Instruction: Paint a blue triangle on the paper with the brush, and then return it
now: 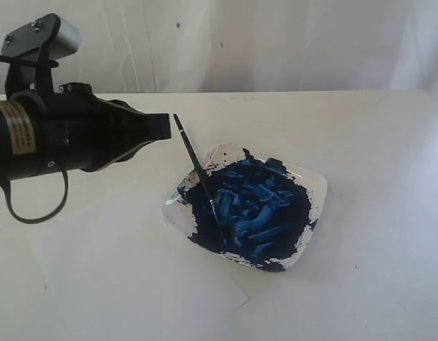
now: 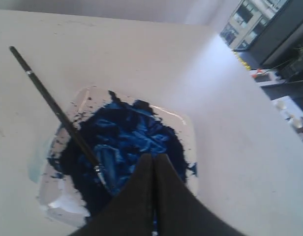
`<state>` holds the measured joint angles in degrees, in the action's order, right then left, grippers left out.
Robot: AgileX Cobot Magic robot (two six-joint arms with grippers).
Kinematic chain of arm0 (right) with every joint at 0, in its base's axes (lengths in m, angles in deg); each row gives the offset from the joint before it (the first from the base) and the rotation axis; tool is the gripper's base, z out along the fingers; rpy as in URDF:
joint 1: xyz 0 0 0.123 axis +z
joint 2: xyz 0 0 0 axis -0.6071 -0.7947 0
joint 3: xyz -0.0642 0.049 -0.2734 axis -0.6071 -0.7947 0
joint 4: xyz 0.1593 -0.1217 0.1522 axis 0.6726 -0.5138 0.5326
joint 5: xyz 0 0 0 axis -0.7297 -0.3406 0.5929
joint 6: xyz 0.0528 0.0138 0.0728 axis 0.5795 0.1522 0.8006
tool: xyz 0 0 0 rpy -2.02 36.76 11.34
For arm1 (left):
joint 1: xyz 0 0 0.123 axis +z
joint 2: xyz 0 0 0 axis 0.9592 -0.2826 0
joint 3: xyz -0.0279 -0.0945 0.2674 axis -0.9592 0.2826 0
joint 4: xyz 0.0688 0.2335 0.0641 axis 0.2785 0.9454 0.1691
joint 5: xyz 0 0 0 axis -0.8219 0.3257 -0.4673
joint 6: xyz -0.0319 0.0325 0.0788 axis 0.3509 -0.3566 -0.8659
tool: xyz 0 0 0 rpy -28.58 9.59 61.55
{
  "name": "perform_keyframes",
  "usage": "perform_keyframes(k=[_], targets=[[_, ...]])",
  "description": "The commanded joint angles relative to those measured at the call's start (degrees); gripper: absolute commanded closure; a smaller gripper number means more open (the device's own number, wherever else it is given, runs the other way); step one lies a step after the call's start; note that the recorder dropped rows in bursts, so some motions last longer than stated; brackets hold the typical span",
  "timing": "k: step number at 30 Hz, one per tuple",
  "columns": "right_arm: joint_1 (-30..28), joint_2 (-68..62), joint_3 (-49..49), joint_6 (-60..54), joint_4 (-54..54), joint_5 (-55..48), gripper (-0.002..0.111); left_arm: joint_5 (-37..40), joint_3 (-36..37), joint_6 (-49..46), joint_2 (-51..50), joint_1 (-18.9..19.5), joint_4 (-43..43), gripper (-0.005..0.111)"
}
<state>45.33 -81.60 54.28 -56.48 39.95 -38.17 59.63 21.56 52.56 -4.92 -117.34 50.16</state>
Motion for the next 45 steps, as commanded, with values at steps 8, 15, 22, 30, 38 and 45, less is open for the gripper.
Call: perform_keyframes(k=[8,15,22,30,38,45], targets=[[0.04,0.27,-0.14,0.15,-0.02,-0.48,0.108,-9.0,9.42,16.6,0.12,-0.44,10.21,0.107],[0.04,0.27,-0.14,0.15,-0.02,-0.48,0.108,-9.5,16.93,18.58,0.12,18.03,8.68,0.107],[0.04,0.27,-0.14,0.15,-0.02,-0.48,0.108,-13.4,18.5,32.61,-2.88,32.07,30.84,0.107],[0.04,0.27,-0.14,0.15,0.01,-1.2,0.108,-43.1,18.5,48.27,-21.72,53.84,49.13,0.107],[0.04,0.27,-0.14,0.15,0.01,-1.33,0.108,-50.27,18.28,46.47,-30.26,62.5,60.98,0.107],[0.04,0.27,-0.14,0.15,0.01,-1.33,0.108,-50.52,18.28,42.25,-31.44,62.5,60.63,0.107]])
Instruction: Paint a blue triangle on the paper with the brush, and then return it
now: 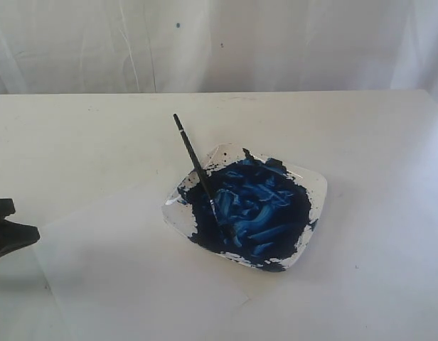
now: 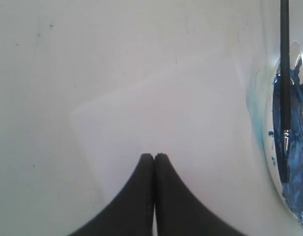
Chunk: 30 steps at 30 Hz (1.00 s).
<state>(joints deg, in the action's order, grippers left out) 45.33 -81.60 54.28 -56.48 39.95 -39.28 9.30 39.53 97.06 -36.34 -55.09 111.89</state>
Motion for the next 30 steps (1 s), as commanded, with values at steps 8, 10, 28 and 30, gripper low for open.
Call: perform_keyframes(k=[8,10,28,30], targets=[[0.04,0.27,-0.14,0.15,0.01,-0.22,0.108,2.51,-0.27,-5.86,-0.02,0.01,-4.71,0.107],[0.04,0.27,-0.14,0.15,0.01,-0.22,0.108,3.17,-1.01,-5.86,-0.02,-0.87,-4.71,0.107],[0.04,0.27,-0.14,0.15,0.01,-0.35,0.108,15.57,-4.31,-5.37,-0.02,-7.23,-4.1,0.107],[0.04,0.27,-0.14,0.15,0.01,-0.35,0.108,15.56,-4.31,-5.37,-0.02,-7.23,-4.47,0.107]])
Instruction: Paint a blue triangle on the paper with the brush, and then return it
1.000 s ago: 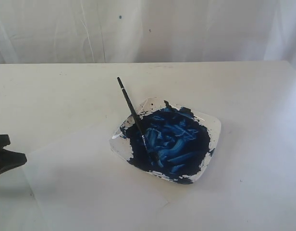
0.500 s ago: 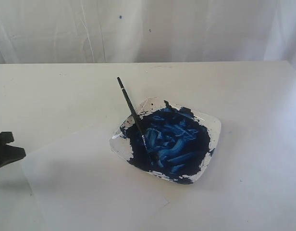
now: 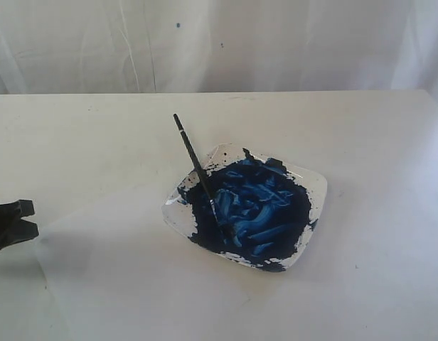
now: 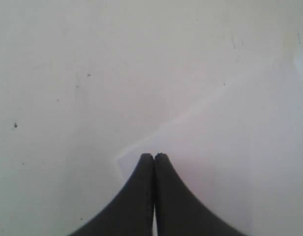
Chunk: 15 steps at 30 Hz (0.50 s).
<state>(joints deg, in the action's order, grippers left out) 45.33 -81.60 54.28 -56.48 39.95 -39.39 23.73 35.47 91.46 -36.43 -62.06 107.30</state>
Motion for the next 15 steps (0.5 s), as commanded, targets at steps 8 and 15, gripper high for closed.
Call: perform_keyframes(k=[8,15], targets=[[0.04,0.27,-0.14,0.15,0.01,-0.24,0.108,1.12,-0.25,0.22,0.07,-0.26,-1.57,0.107],[0.04,0.27,-0.14,0.15,0.01,-0.24,0.108,-0.6,-0.25,1.96,0.07,-0.26,-2.27,0.107]])
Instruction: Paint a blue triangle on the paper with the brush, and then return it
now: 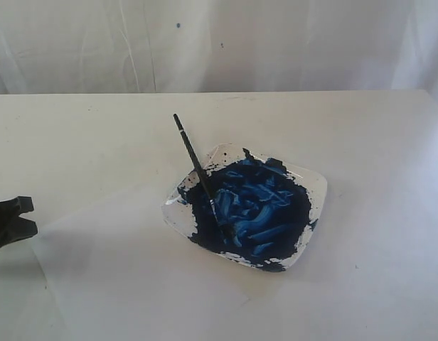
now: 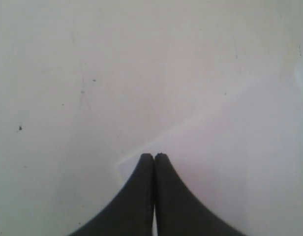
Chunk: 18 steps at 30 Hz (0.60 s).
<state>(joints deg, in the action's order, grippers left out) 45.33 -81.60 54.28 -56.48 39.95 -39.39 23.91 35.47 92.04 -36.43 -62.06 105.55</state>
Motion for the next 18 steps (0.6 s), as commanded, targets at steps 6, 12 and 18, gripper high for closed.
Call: perform_keyframes(k=[6,12,18], targets=[[0.04,0.27,-0.14,0.15,0.01,-0.24,0.108,-2.19,-0.14,3.08,0.07,-0.26,-0.52,0.107],[0.04,0.27,-0.14,0.15,0.01,-0.24,0.108,-3.6,-0.14,3.33,0.07,-0.26,-0.52,0.107],[0.04,0.27,-0.14,0.15,0.01,-0.24,0.108,-3.71,-0.14,4.08,0.07,-0.26,-0.52,0.107]])
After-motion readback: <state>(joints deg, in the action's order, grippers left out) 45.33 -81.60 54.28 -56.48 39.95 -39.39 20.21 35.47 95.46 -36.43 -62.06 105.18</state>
